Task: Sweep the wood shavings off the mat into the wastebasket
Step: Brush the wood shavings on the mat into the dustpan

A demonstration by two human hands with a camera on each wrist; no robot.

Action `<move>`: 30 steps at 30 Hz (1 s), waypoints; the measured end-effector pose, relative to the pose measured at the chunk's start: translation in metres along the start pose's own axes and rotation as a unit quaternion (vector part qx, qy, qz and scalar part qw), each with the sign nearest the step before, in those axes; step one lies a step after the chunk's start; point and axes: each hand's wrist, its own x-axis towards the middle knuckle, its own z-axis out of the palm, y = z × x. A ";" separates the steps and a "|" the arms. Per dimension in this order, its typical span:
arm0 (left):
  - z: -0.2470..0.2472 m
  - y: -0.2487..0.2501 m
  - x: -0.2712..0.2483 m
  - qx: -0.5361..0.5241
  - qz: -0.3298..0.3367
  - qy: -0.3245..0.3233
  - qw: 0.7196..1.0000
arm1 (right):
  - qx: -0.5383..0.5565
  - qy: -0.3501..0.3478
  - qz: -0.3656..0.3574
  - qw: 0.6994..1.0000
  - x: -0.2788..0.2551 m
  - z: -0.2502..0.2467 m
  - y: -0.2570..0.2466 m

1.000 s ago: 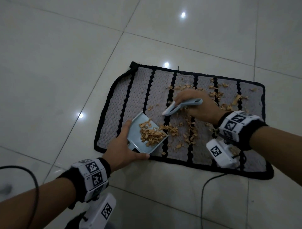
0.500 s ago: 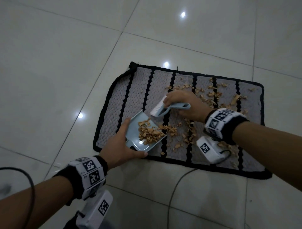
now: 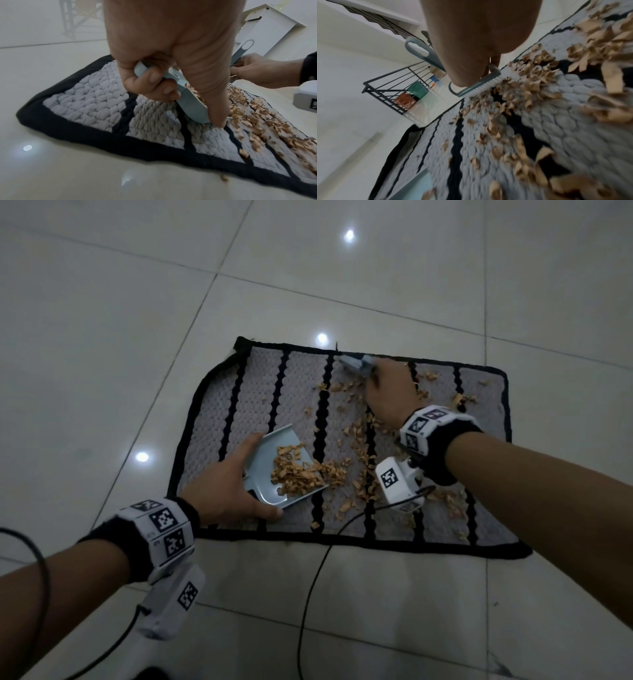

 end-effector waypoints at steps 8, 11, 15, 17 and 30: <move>0.004 0.000 0.000 0.004 -0.008 0.003 1.000 | 0.049 -0.082 -0.088 0.991 -0.060 -0.002 -0.002; 0.004 0.000 0.001 -0.003 -0.008 0.001 1.000 | 0.049 -0.112 -0.112 0.986 -0.083 -0.012 -0.006; 0.004 0.003 -0.002 0.001 -0.007 0.009 1.000 | 0.087 -0.051 -0.099 0.990 -0.060 -0.019 -0.021; 0.005 0.006 -0.005 0.005 -0.009 0.012 1.000 | 0.077 -0.026 -0.085 0.993 -0.036 -0.015 -0.027; 0.008 0.008 -0.013 -0.035 -0.004 0.004 0.999 | 0.061 -0.170 -0.171 0.968 -0.066 -0.025 -0.003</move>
